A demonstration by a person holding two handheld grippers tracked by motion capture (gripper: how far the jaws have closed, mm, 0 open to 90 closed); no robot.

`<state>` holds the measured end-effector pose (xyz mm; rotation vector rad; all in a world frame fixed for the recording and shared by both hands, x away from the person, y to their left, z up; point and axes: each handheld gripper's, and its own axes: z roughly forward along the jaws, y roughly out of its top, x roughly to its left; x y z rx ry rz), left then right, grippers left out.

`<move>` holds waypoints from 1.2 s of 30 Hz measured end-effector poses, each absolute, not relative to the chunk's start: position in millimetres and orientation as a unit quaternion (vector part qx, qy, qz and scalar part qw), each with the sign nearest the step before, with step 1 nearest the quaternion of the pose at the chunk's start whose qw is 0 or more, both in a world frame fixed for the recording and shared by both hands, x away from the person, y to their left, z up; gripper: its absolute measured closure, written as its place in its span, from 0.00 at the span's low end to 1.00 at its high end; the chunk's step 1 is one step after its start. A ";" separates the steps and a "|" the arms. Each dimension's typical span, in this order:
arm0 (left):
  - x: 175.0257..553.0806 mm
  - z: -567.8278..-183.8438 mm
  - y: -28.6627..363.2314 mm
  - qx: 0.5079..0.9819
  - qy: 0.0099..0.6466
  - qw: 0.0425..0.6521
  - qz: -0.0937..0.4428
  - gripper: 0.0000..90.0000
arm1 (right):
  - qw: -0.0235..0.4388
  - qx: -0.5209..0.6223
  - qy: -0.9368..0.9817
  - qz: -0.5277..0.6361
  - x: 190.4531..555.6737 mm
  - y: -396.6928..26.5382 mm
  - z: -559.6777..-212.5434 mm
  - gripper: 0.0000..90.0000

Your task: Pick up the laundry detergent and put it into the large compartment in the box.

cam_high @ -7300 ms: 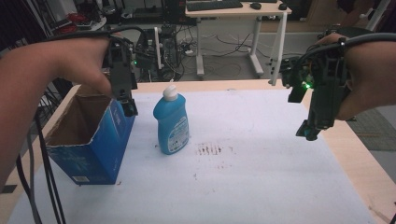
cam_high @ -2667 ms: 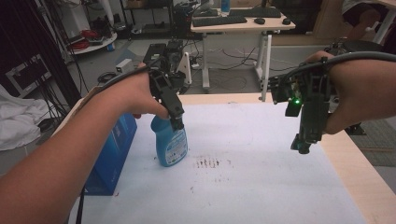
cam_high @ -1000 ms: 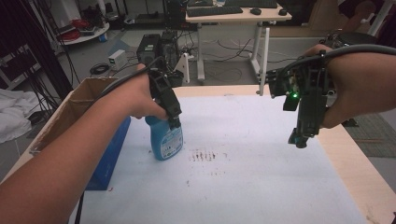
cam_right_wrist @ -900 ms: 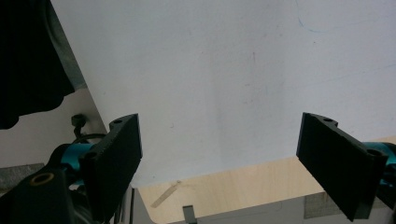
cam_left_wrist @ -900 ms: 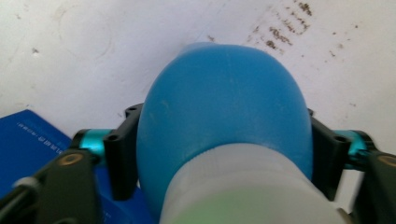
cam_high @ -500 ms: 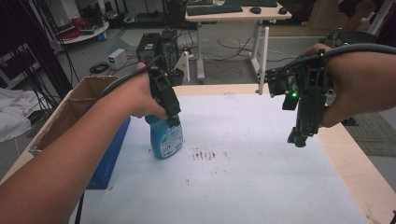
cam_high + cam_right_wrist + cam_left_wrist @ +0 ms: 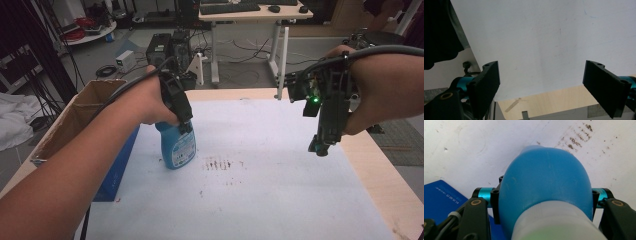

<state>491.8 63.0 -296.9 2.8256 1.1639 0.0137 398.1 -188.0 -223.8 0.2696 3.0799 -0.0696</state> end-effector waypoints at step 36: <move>448.4 -214.7 88.2 0.953 0.300 0.050 0.003 0.44 | 0.027 0.077 0.997 -0.017 391.4 -180.6 -223.7 0.15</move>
